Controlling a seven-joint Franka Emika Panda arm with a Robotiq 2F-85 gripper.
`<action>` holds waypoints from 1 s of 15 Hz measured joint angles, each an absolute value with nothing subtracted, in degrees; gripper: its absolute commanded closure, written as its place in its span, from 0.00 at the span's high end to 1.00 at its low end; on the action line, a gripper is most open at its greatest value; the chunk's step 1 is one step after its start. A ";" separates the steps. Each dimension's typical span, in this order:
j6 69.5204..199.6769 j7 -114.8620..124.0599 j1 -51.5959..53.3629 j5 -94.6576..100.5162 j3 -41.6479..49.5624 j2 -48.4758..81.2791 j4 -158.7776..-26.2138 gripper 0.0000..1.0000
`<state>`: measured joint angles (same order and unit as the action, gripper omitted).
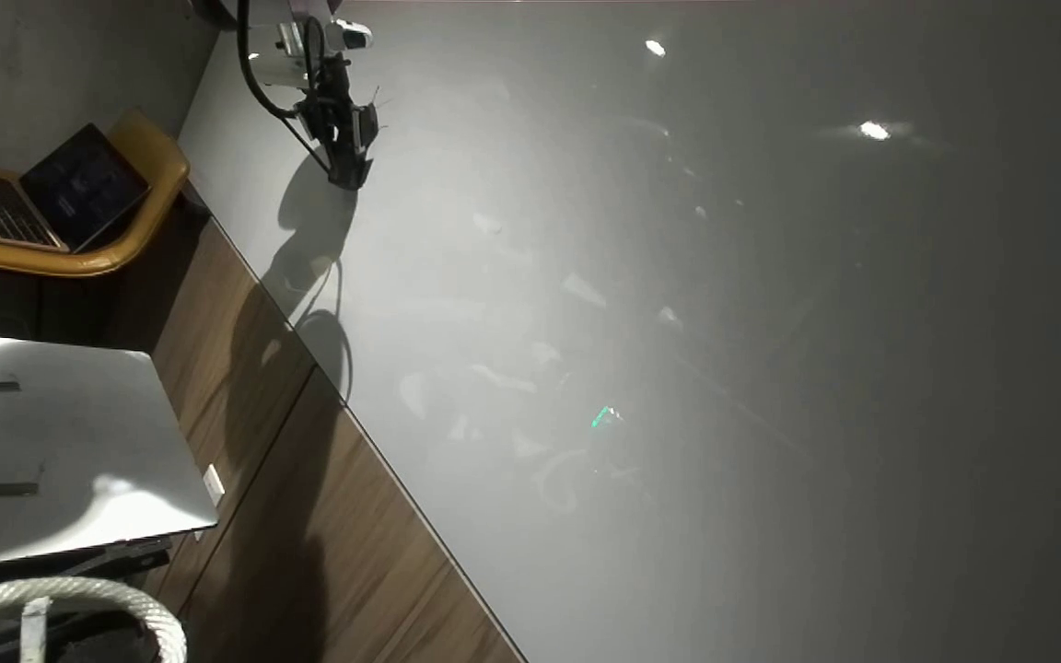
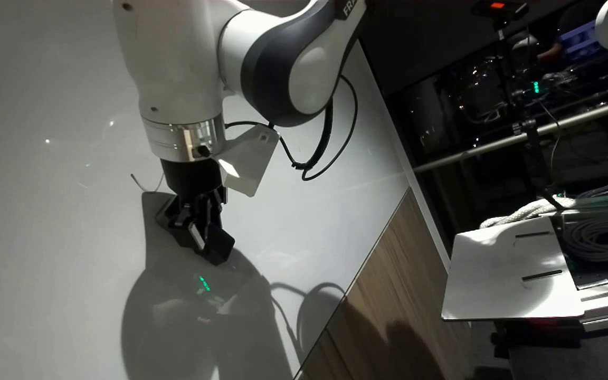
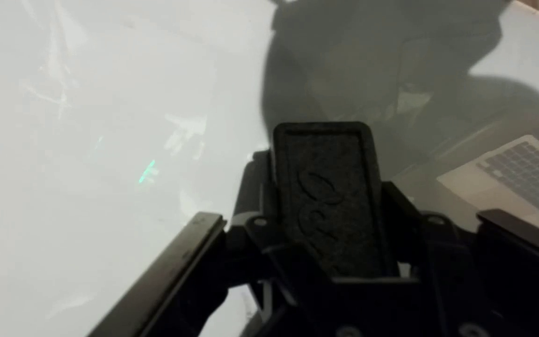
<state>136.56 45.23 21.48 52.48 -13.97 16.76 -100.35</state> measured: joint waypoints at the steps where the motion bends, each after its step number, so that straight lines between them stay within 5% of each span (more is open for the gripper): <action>1: 135.61 44.81 21.99 52.47 -13.97 17.30 -99.45 0.29; 15: 121.79 34.18 25.56 47.97 -13.81 15.62 -87.42 0.29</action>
